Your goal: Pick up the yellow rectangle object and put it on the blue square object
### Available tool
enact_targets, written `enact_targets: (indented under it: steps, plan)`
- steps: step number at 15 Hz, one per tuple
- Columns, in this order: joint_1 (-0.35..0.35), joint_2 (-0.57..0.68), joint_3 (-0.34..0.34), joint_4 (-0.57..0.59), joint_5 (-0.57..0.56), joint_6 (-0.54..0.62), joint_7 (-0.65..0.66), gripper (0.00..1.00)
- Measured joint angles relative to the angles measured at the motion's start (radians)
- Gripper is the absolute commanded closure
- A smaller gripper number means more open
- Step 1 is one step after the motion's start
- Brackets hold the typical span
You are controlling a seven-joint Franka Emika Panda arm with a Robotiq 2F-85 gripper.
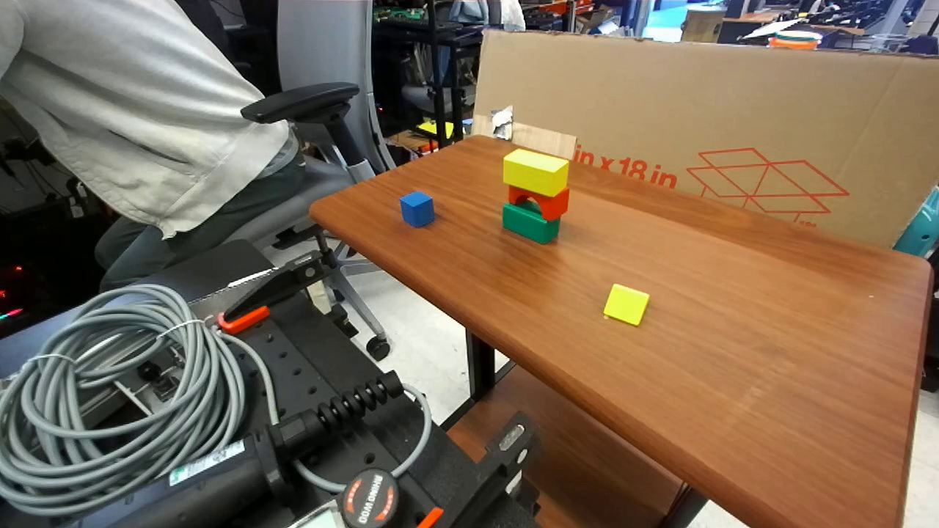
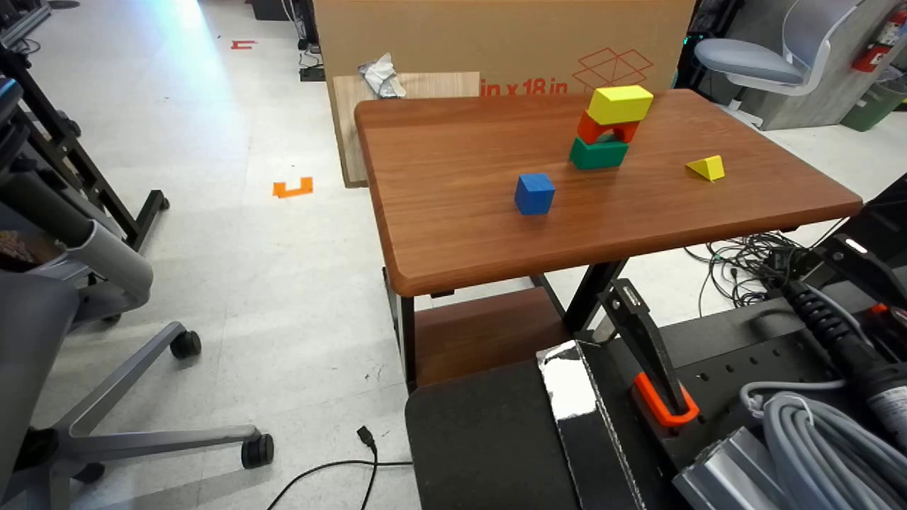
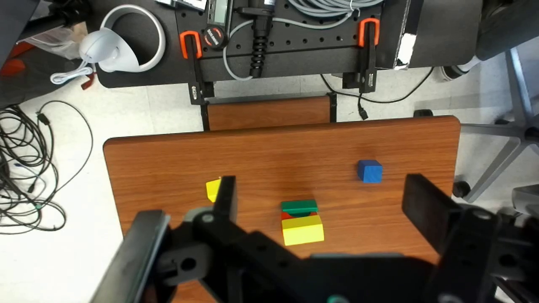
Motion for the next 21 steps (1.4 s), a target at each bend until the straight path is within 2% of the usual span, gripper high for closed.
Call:
enact_targets:
  steps: [5, 14, 17, 21]
  plan:
    - [-0.005, 0.098, 0.000, -0.018, -0.001, 0.071, 0.012, 0.00]
    - [-0.003, 0.352, 0.000, -0.019, 0.018, 0.401, -0.020, 0.00]
    - [0.000, 0.441, 0.001, 0.007, 0.032, 0.476, -0.036, 0.00]
    - [0.004, 0.568, 0.007, 0.080, 0.039, 0.514, -0.043, 0.00]
